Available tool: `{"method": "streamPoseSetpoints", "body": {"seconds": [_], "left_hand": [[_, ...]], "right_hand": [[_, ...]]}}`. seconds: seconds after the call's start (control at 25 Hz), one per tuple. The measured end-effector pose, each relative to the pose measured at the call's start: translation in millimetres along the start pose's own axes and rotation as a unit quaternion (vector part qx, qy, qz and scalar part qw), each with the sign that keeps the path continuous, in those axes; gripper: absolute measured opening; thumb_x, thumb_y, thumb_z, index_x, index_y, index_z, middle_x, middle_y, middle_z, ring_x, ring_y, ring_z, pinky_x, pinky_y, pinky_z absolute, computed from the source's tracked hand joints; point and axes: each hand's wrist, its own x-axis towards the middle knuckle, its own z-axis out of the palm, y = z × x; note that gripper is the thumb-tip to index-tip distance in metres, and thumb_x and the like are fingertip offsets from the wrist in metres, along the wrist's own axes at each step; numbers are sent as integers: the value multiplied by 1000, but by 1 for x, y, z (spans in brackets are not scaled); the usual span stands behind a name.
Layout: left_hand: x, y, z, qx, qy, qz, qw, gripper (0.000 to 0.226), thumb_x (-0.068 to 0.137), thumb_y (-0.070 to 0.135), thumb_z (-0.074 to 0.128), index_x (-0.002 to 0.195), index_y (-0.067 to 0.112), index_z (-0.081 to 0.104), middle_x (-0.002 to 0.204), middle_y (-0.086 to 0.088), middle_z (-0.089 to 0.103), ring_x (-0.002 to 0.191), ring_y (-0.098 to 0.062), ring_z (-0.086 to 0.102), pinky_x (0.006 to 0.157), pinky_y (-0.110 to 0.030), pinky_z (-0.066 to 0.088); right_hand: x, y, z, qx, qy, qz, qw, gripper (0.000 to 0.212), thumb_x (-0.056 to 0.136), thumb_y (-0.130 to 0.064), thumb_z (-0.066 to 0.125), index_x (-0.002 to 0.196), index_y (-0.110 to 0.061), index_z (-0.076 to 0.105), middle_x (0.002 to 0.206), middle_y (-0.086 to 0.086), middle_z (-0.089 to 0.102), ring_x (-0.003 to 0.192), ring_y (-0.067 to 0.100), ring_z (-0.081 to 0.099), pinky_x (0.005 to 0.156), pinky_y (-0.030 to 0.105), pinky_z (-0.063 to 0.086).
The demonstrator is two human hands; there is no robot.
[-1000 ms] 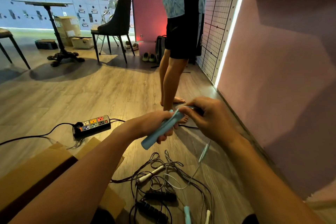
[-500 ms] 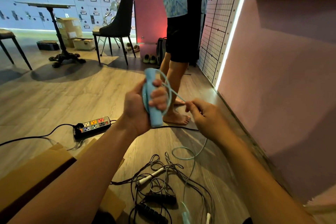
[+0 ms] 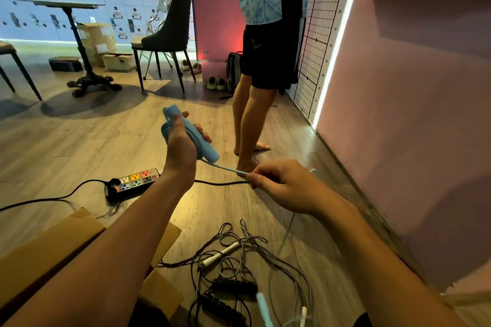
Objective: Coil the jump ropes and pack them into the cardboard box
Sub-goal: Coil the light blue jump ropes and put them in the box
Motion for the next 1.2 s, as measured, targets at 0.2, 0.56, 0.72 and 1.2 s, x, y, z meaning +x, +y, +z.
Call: {"method": "streamPoseSetpoints", "body": {"seconds": [0.2, 0.56, 0.72, 1.2], "left_hand": [[-18, -16, 3, 296, -279, -63, 911, 31, 105, 41, 36, 109, 15, 53, 75, -2, 53, 64, -14, 52, 65, -34, 47], [-47, 3, 25, 328, -458, -335, 755, 71, 94, 71, 18, 85, 10, 54, 62, -2, 51, 46, -12, 46, 46, -25, 44], [-55, 11, 30, 186, -463, -402, 768, 68, 91, 73, 25, 75, 13, 52, 56, -1, 45, 38, -9, 41, 39, -21, 39], [-47, 18, 34, -238, -241, -195, 920, 42, 99, 53, 31, 94, 17, 51, 74, 3, 47, 59, -10, 47, 65, -25, 50]], "right_hand": [[-1, 1, -5, -73, 128, -70, 987, 40, 92, -49, 49, 102, -21, 74, 83, -11, 68, 69, -5, 56, 62, 14, 43], [-5, 12, -22, -161, 254, -115, 947, 53, 83, -67, 56, 79, -16, 67, 64, -11, 55, 54, 5, 50, 50, 22, 45], [-6, 10, -26, -31, 221, -46, 974, 34, 88, -54, 59, 82, -21, 67, 67, -12, 58, 62, 6, 57, 55, 25, 48], [-1, 15, -19, 65, 34, 80, 994, 22, 105, -25, 44, 103, -15, 64, 81, -11, 58, 61, -15, 57, 52, 8, 42]]}}
